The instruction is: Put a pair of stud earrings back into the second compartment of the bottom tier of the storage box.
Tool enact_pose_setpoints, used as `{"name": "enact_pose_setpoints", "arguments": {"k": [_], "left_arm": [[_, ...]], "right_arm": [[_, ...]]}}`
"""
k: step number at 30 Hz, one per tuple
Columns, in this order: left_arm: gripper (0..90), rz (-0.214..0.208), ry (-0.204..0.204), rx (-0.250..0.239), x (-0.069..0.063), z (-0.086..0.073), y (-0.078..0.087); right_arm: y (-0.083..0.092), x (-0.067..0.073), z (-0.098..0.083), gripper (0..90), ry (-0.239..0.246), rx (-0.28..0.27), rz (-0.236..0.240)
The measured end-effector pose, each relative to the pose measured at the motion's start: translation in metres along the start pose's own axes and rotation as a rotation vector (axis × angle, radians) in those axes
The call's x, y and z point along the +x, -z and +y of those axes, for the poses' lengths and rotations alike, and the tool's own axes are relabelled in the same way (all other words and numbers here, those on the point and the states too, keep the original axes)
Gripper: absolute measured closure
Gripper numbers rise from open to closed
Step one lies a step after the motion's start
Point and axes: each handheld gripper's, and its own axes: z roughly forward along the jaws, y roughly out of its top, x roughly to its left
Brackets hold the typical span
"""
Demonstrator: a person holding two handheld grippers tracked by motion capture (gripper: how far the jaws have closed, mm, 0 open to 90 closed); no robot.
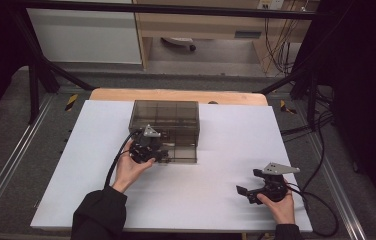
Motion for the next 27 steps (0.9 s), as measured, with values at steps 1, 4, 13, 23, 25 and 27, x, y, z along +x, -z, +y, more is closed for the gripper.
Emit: {"name": "enact_pose_setpoints", "arguments": {"k": [1, 4, 13, 23, 25, 27], "left_arm": [[54.8, -0.002, -0.002, -0.004, -0.001, 0.000, 0.002], [49.1, -0.006, -0.001, -0.010, -0.002, -0.002, 0.007], [29.2, 0.000, -0.024, -0.044, -0.004, -0.012, 0.021], [13.4, -0.010, -0.011, -0.060, -0.002, -0.032, 0.031], [12.2, -0.005, -0.007, -0.067, -0.001, -0.037, 0.034], [12.0, -0.010, -0.004, -0.074, 0.000, -0.042, 0.037]], "right_arm": [[0.000, 0.000, 0.000, 0.6, 0.000, 0.000, 0.000], [0.000, 0.000, 0.000, 0.6, -0.002, -0.001, 0.001], [0.000, 0.000, 0.000, 0.6, -0.001, -0.001, 0.001], [0.000, 0.000, 0.000, 0.6, -0.004, -0.003, 0.002], [0.000, 0.000, 0.000, 0.6, -0.003, -0.001, 0.001], [0.000, 0.000, 0.000, 0.6, -0.005, -0.003, 0.002]]}}
